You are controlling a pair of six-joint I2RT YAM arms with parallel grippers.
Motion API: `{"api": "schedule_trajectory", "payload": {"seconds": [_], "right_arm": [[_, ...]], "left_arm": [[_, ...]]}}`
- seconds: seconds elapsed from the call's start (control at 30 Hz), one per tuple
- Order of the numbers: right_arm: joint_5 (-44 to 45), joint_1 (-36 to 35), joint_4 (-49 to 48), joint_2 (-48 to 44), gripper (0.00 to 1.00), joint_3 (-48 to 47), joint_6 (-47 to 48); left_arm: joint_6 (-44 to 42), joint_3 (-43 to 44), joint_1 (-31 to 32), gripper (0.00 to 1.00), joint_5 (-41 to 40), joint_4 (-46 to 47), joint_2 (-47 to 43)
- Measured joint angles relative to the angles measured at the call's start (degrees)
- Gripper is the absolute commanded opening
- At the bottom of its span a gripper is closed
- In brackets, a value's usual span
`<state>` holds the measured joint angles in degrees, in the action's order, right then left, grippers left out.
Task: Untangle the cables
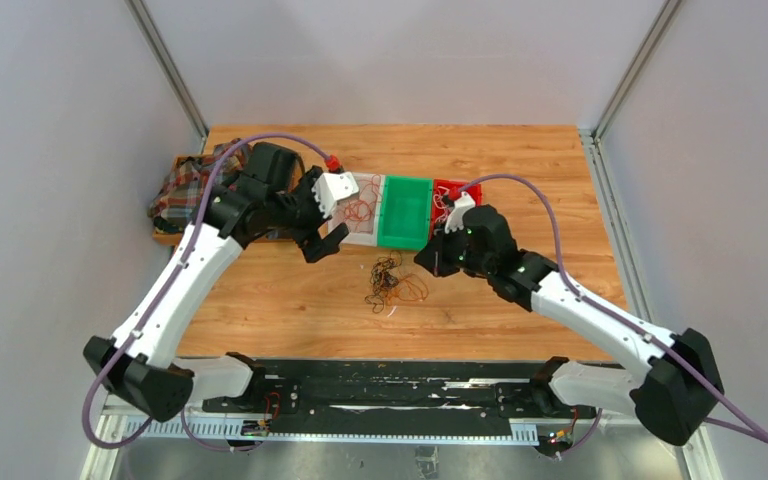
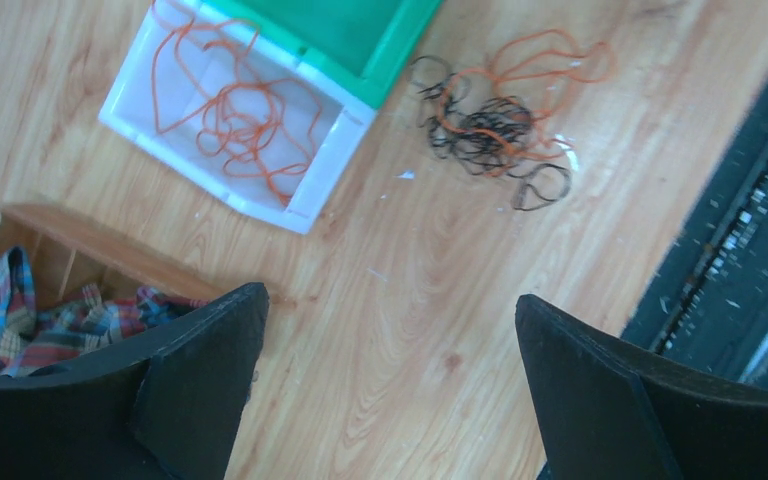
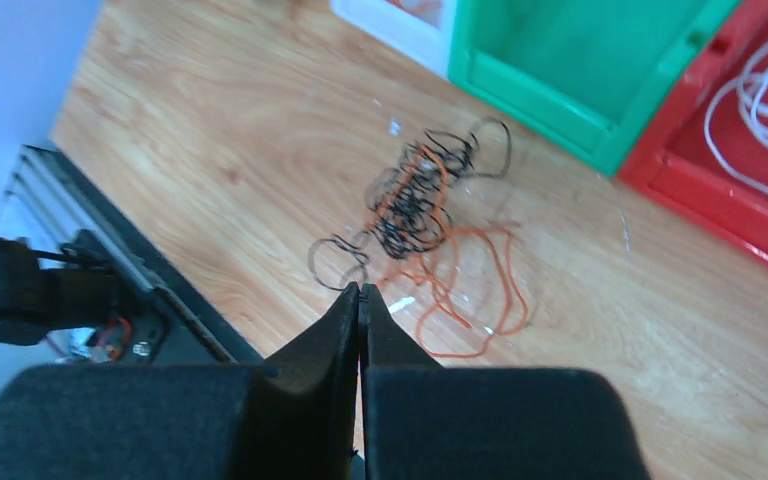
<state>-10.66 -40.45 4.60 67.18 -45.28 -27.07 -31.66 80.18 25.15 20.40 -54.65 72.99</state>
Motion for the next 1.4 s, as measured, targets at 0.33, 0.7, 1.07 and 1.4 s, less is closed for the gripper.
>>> {"api": "schedule_trajectory", "payload": {"seconds": [0.33,0.7,1.07,1.4], "right_arm": [[-2.14,0.24,2.14,-2.75,0.54,-0.15,3.3],[-4.98,0.24,10.45,16.92,0.58,-3.98,11.85],[-5.77,0.2,12.33,23.47,0.24,-6.8,16.83],[-8.07,0.2,13.31,19.21,0.01,-6.91,18.16]], "left_arm": [[-8.52,0.61,1.73,0.98,7.13,-7.34,-10.12],[-11.67,0.55,2.03,0.98,0.42,-9.99,-7.82],[-12.72,0.55,2.62,0.98,-2.4,-11.19,-7.72],[-14.1,0.52,3.3,0.98,-3.28,-11.23,-7.63]]}}
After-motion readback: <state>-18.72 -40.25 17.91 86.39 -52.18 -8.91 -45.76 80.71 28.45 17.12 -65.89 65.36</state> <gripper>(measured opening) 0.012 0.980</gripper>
